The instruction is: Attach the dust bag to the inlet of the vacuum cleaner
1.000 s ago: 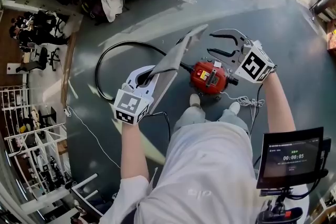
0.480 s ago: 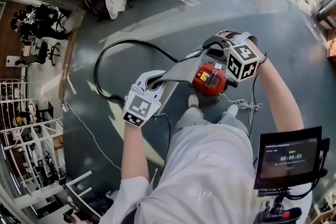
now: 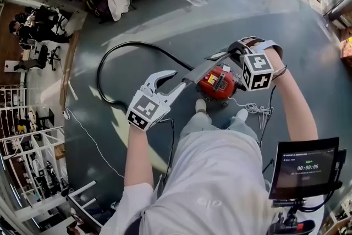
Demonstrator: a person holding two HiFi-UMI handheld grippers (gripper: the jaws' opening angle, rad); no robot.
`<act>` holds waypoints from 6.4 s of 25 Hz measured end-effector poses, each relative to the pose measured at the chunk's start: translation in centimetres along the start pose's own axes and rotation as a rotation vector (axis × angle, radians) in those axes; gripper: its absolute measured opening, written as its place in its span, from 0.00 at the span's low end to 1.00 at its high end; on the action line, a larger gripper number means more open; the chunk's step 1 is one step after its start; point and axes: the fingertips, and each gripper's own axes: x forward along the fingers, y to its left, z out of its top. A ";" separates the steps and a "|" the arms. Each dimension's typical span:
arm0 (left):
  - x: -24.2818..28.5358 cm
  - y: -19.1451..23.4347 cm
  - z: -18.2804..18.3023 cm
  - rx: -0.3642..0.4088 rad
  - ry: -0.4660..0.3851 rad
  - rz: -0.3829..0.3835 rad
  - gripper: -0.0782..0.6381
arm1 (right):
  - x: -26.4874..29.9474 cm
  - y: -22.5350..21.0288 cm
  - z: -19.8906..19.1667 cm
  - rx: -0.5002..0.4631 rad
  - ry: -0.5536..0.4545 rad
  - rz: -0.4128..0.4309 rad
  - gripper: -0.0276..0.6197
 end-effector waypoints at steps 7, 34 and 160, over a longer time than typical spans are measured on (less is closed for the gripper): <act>7.3 -3.1 1.7 0.221 0.076 -0.074 0.32 | -0.5 0.9 0.6 -0.070 0.111 -0.038 0.10; 21.3 -17.3 -4.7 0.030 0.147 -0.271 0.15 | -0.4 17.3 -5.6 0.019 0.116 0.348 0.10; 59.8 -25.2 -39.7 -0.887 0.335 0.034 0.13 | 37.9 35.8 -30.3 -0.304 0.365 0.607 0.10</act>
